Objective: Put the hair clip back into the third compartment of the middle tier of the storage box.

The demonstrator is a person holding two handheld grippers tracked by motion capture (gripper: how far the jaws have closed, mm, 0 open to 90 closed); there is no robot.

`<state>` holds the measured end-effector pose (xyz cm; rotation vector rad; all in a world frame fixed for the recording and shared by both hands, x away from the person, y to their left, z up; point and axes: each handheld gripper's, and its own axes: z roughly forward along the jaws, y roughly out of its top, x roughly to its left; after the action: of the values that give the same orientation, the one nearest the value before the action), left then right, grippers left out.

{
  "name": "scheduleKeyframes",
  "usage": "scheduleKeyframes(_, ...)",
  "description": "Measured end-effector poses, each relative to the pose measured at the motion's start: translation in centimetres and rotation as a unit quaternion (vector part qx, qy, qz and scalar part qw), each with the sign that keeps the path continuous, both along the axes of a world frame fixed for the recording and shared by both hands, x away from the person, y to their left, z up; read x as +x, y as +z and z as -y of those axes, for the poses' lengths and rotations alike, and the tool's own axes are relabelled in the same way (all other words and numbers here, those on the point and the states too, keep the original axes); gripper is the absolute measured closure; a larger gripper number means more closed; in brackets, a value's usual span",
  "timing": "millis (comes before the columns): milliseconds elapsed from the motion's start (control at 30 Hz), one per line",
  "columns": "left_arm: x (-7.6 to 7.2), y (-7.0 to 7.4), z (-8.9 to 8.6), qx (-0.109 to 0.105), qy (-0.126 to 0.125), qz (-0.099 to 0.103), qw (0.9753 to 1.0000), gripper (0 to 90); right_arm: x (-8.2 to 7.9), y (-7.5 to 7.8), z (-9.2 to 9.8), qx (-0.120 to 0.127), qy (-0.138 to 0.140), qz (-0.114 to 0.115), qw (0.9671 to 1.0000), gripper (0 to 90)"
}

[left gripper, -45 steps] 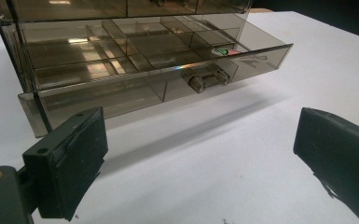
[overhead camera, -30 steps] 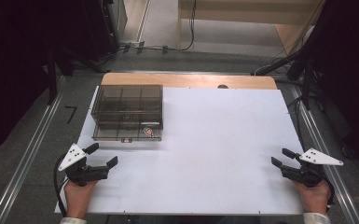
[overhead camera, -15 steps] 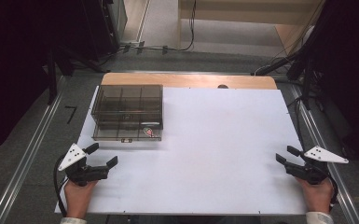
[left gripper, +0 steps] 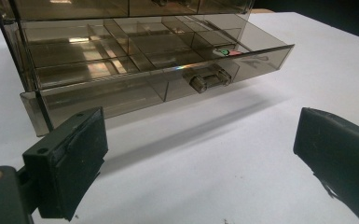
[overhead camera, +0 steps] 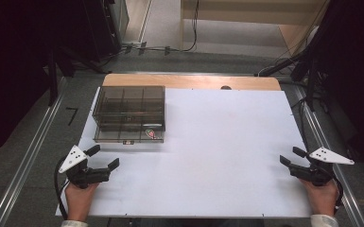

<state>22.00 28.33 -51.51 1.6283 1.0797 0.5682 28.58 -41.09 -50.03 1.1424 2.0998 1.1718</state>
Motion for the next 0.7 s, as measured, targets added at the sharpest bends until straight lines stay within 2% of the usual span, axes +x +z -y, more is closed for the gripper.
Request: scheduleKeyframes(700, -0.01, 0.0, -0.02, -0.002, 0.001, -0.001, 1.0, 3.3, -0.04, -0.04, 0.05, 0.009, -0.003, 0.0, 1.0, 11.6)
